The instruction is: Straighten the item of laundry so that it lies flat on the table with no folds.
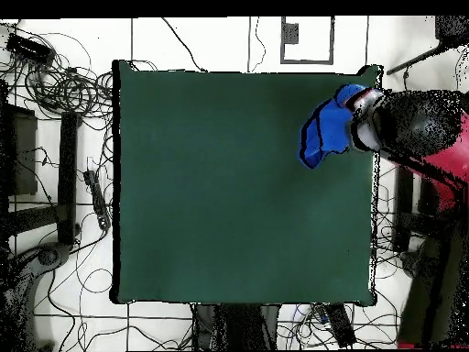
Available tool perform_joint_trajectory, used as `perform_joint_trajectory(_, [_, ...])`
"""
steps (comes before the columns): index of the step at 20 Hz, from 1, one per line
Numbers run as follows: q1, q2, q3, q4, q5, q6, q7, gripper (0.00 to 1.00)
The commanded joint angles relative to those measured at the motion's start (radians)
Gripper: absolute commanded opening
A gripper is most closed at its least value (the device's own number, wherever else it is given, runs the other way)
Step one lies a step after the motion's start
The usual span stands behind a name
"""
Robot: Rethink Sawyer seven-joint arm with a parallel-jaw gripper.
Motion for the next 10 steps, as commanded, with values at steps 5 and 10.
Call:
perform_joint_trajectory(5, [0.166, 0.062, -0.052, -0.077, 0.097, 0.103, 0.397, 0.00])
perform_joint_trajectory(10, [0.222, 0.101, -0.104, -0.128, 0.138, 0.106, 0.458, 0.00])
